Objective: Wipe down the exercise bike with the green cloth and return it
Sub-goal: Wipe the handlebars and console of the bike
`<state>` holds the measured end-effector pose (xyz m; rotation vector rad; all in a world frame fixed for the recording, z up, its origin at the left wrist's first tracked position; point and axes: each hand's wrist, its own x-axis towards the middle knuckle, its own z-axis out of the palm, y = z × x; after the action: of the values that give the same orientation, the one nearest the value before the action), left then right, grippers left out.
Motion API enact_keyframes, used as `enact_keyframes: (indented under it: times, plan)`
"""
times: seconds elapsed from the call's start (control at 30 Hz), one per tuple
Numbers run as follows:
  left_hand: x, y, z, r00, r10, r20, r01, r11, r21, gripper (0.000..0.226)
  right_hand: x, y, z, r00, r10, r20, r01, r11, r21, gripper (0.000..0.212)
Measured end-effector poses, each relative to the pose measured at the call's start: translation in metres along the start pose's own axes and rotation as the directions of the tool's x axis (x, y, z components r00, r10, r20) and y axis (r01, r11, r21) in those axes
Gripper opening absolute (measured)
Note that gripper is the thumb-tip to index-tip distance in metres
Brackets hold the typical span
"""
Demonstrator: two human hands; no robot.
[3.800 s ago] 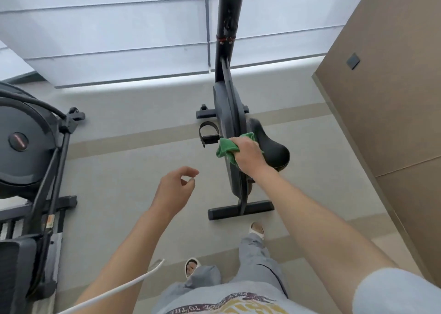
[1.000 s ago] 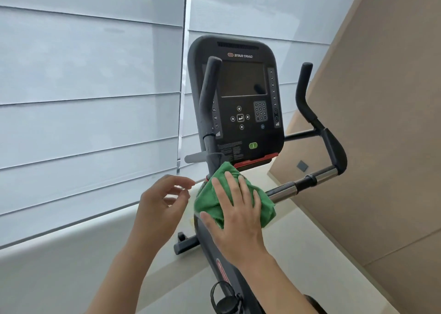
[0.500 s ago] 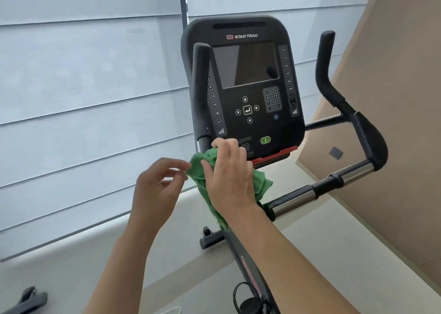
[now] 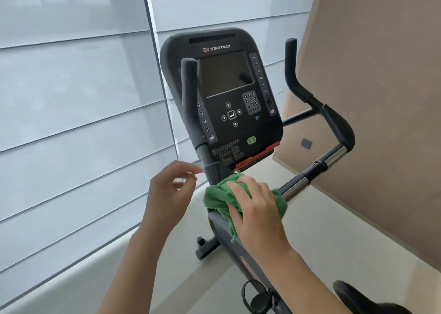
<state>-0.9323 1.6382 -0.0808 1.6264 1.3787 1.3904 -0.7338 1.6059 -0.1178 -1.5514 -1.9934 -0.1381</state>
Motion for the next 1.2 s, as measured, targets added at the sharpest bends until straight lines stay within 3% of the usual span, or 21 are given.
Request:
enact_keyframes:
  times: [0.17,0.3,0.43,0.53,0.6,0.67,0.77,0.97,1.2]
  plan:
    - [-0.01,-0.016,0.0,0.992,0.022,0.125,-0.01,0.995,-0.101,0.035,-0.041,-0.012,-0.009,0.991,0.132,0.015,-0.131,0.991,-0.019,0.048]
    - [-0.017,-0.028,-0.002,0.986,-0.008,0.168,0.033,0.989,-0.142,0.037,-0.062,-0.014,-0.023,0.977,0.209,0.047,-0.211,0.976,0.047,0.048]
    - [-0.029,-0.032,-0.007,0.982,-0.008,0.19,0.039,0.987,-0.158,0.041,-0.05,-0.02,-0.045,0.949,0.313,-0.026,-0.303,0.933,0.197,0.048]
    - [-0.033,-0.032,-0.016,0.98,-0.031,0.197,0.06,0.988,-0.143,0.041,-0.018,-0.029,-0.036,0.97,0.234,-0.067,-0.221,0.962,0.158,0.04]
    - [-0.031,-0.031,-0.021,0.984,-0.038,0.173,0.061,0.99,-0.129,0.039,-0.001,-0.04,-0.015,0.978,0.207,0.006,-0.207,0.974,0.097,0.042]
    - [-0.027,-0.03,-0.028,0.991,-0.045,0.127,0.062,0.989,-0.132,0.035,0.003,-0.049,0.011,0.974,0.219,0.057,-0.214,0.974,-0.078,0.054]
    - [-0.023,-0.028,-0.034,0.996,-0.047,0.071,0.056,0.991,-0.122,0.033,0.005,-0.047,0.03,0.981,0.193,-0.015,-0.191,0.952,-0.239,0.058]
    - [-0.024,-0.028,-0.024,0.997,-0.078,0.016,0.079,0.992,-0.101,0.031,0.06,-0.038,0.037,0.994,0.073,-0.081,-0.09,0.968,-0.236,0.04]
    - [-0.019,-0.021,-0.009,0.991,-0.08,-0.107,0.074,0.996,-0.059,0.041,0.085,-0.029,0.033,0.999,0.04,0.0,-0.04,0.996,-0.08,0.029]
